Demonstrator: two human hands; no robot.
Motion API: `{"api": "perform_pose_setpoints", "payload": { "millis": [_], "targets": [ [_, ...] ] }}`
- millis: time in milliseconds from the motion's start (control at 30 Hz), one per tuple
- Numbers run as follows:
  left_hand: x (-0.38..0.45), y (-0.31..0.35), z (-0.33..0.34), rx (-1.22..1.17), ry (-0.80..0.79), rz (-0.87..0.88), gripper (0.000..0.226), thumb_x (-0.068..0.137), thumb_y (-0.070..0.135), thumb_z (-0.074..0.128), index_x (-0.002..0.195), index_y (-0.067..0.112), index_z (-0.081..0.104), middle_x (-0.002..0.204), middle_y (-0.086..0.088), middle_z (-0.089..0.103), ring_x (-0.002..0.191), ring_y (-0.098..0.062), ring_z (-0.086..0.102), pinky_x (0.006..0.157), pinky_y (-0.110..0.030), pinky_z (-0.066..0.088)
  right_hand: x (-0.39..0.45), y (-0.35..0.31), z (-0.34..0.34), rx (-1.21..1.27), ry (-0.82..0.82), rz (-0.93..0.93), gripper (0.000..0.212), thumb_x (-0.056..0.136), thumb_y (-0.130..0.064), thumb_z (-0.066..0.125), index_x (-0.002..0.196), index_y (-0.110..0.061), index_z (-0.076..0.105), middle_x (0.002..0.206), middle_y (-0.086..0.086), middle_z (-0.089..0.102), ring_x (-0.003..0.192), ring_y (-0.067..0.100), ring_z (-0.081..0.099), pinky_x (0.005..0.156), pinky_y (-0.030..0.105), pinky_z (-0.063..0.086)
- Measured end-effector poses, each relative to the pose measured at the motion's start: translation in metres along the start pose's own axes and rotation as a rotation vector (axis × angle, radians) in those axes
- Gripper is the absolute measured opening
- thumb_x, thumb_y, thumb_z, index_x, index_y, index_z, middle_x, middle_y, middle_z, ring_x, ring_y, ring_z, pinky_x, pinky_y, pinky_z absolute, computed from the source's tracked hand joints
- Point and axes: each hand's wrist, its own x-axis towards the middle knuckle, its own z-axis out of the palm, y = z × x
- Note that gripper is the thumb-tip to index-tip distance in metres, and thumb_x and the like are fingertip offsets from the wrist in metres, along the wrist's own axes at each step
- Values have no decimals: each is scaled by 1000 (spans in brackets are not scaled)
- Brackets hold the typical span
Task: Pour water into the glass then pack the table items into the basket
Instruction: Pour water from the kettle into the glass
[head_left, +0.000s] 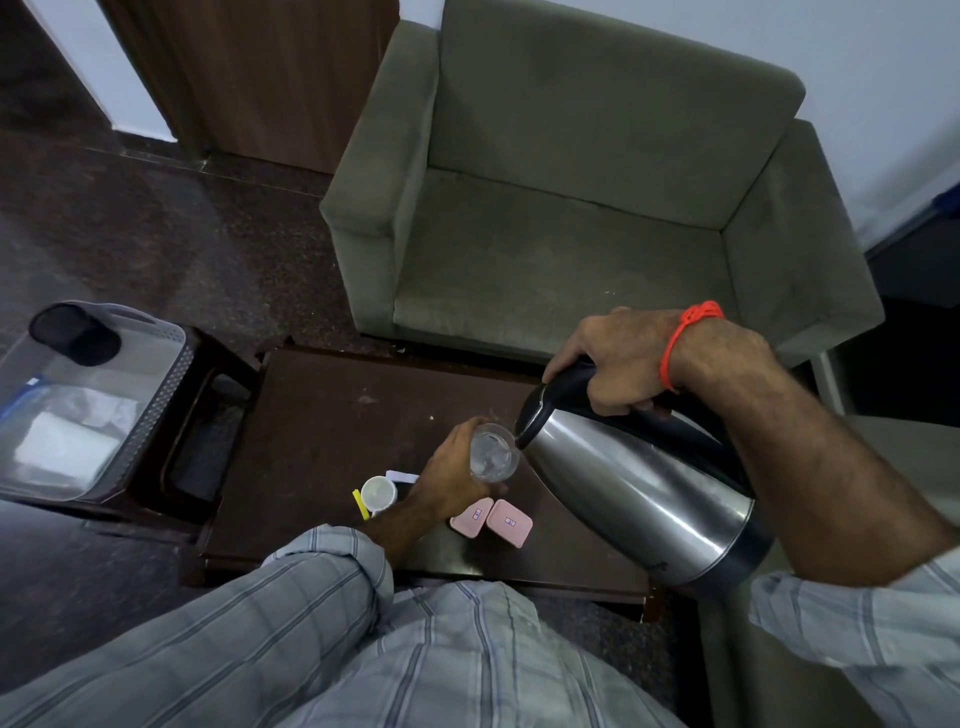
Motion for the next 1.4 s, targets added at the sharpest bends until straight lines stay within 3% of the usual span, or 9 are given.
{"api": "perform_pose_setpoints", "payload": {
  "millis": [333,500,667,967,1200,1267,1400],
  "targets": [
    [1,1,1,-7,-10,-21,105,61,36,97,147,31,38,147,10,48,124,-1,46,104,-26,44,-3,-1,-1,22,13,-19,76,53,-4,55,114,-48,67,43,3,65,50,28,72,52,30,62],
    [-2,0,1,-9,-1,-23,108,59,35,98,149,27,39,147,8,49,131,-12,52,109,-34,47,-7,-2,-2,19,23,-29,76,56,-5,56,117,-48,65,43,2,65,43,22,69,44,20,53],
    [-3,1,0,-4,-2,-28,110,59,36,98,150,25,38,148,7,49,133,-13,51,110,-37,48,-7,-1,-2,40,28,-26,76,56,-5,56,118,-50,64,41,2,64,42,21,68,43,19,51],
    [-2,4,-2,-36,9,-54,108,58,38,98,148,29,39,145,10,51,132,-12,52,110,-38,49,-5,4,2,43,47,-25,73,55,-5,54,111,-50,67,42,3,65,44,25,69,52,34,63],
    [-5,5,-8,-103,23,-47,104,57,40,97,144,34,41,140,11,55,128,-11,55,108,-42,51,0,4,3,48,48,-40,75,58,-3,54,115,-49,66,40,2,63,40,21,66,46,25,58],
    [-6,6,-9,-116,33,-30,101,57,41,97,142,36,43,138,12,56,126,-9,56,107,-41,52,3,4,3,44,53,-49,74,57,-4,54,113,-50,66,40,2,63,42,23,68,49,28,61],
    [-9,9,-13,-115,97,-18,102,54,46,96,142,36,44,138,12,56,129,-12,53,108,-42,49,10,13,11,69,83,-102,71,57,-8,52,110,-54,63,58,8,73,50,25,71,58,39,65]
  ]
}}
